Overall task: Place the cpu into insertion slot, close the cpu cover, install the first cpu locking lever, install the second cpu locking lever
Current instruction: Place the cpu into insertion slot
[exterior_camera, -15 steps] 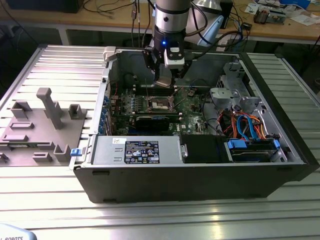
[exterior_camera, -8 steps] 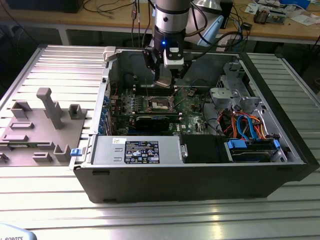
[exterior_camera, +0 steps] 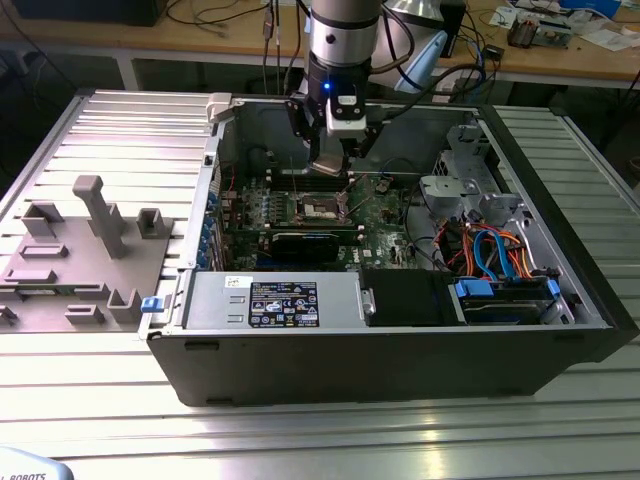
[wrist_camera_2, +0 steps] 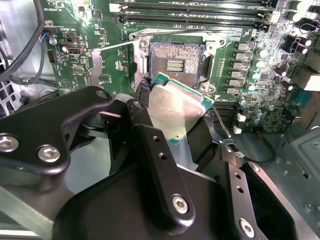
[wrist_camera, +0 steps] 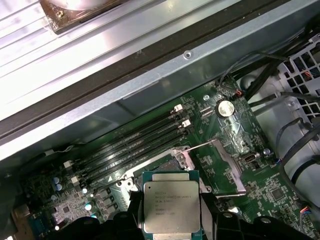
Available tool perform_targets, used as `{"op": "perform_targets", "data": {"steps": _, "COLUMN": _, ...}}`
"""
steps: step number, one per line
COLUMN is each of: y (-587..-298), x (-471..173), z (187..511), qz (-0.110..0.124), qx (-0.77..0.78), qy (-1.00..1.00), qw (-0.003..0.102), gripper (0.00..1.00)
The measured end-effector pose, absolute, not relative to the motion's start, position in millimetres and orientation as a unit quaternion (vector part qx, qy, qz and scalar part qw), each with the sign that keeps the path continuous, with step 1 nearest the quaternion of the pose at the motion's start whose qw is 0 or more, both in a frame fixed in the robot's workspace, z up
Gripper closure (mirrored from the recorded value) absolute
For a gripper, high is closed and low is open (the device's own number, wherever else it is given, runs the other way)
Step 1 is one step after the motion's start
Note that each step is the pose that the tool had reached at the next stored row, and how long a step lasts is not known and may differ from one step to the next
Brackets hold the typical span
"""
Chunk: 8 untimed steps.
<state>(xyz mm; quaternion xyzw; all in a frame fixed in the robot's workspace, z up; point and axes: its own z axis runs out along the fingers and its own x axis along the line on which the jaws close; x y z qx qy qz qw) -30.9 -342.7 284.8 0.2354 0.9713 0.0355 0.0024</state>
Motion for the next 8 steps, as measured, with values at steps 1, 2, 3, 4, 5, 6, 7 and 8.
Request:
{"op": "perform_targets", "data": {"steps": 1, "y": -342.7, "x": -30.9, "z": 284.8, "qz": 0.035, "qx": 0.236, "qy": 0.971, "qw": 0.002, "gripper": 0.45}}
{"op": "perform_targets", "data": {"steps": 2, "y": -342.7, "x": -30.9, "z": 284.8, "qz": 0.035, "qx": 0.237, "qy": 0.971, "qw": 0.002, "gripper": 0.45}}
{"op": "perform_targets", "data": {"steps": 3, "y": -342.7, "x": -30.9, "z": 284.6, "qz": 0.035, "qx": 0.239, "qy": 0.97, "qw": 0.002, "gripper": 0.45}}
{"op": "perform_targets", "data": {"steps": 4, "y": -342.7, "x": -30.9, "z": 284.6, "qz": 0.035, "qx": 0.24, "qy": 0.97, "qw": 0.003, "gripper": 0.45}}
{"op": "perform_targets", "data": {"steps": 5, "y": -342.7, "x": -30.9, "z": 284.6, "qz": 0.035, "qx": 0.24, "qy": 0.97, "qw": 0.003, "gripper": 0.45}}
{"op": "perform_targets", "data": {"steps": 6, "y": -342.7, "x": -30.9, "z": 284.5, "qz": 0.035, "qx": 0.241, "qy": 0.97, "qw": 0.003, "gripper": 0.45}}
{"op": "perform_targets", "data": {"steps": 7, "y": -342.7, "x": -30.9, "z": 284.5, "qz": 0.035, "qx": 0.242, "qy": 0.97, "qw": 0.003, "gripper": 0.45}}
{"op": "perform_targets", "data": {"steps": 8, "y": -342.7, "x": -30.9, "z": 284.5, "qz": 0.035, "qx": 0.243, "qy": 0.969, "qw": 0.003, "gripper": 0.45}}
